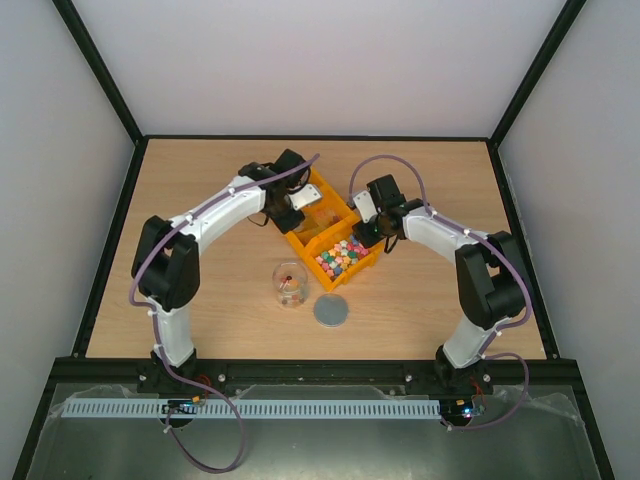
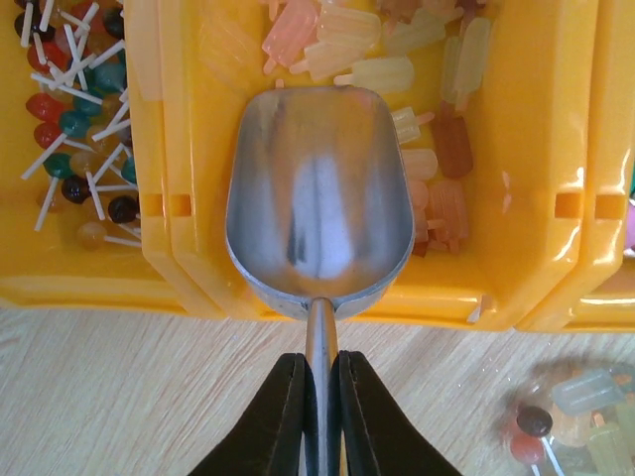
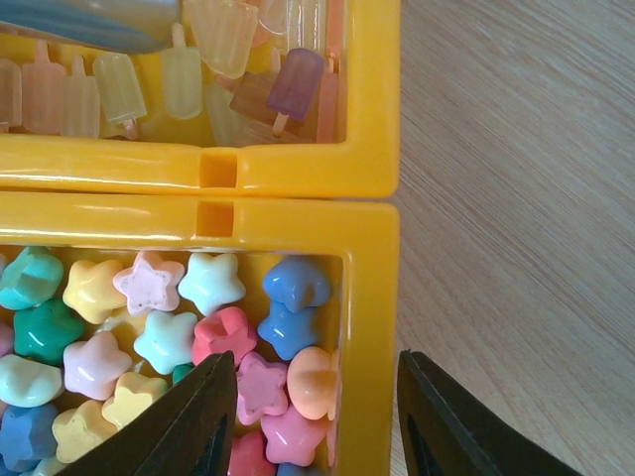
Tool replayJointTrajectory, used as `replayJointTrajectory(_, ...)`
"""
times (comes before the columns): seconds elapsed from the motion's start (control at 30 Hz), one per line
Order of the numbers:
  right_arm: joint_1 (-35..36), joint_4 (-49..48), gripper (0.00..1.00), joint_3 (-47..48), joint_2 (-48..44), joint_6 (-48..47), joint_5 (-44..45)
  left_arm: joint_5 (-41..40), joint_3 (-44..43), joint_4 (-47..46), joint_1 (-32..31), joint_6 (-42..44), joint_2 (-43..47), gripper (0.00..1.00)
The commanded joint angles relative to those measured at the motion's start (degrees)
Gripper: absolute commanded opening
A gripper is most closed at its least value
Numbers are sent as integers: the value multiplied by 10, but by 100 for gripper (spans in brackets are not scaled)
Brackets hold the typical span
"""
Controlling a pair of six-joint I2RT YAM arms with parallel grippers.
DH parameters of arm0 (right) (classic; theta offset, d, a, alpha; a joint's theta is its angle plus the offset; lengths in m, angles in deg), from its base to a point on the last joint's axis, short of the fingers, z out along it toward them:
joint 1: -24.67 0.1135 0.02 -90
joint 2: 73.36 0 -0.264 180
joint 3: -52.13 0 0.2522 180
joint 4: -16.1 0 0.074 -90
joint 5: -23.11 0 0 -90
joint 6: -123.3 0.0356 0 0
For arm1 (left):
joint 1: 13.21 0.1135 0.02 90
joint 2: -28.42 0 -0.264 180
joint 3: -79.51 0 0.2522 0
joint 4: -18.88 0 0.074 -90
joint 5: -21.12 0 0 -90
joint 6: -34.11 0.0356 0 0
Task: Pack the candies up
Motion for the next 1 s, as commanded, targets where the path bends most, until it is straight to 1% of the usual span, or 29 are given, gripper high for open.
replayJointTrajectory(0.0, 4, -1, 45, -13, 4, -7, -12, 7, 3, 12, -3, -8, -34, 2)
replayJointTrajectory(0.37, 4, -19, 31, -27, -2, -64, -27, 44, 60, -73, -2, 4, -42, 2)
replayJointTrajectory(0.57, 4, -30, 23, -38, -5, -94, -37, 79, 126, -163, 0, 27, -19, 2)
replayJointTrajectory(0.7, 5, -29, 17, -41, -7, -112, -45, 92, 185, -248, 5, 30, 8, 2)
replayJointTrajectory(0.83, 4, -23, 16, -39, -6, -116, -45, 121, 228, -324, 17, 11, 24, 2)
replayJointTrajectory(0.97, 4, -18, 17, -36, -4, -107, -33, 163, 266, -390, 41, -19, 40, 2)
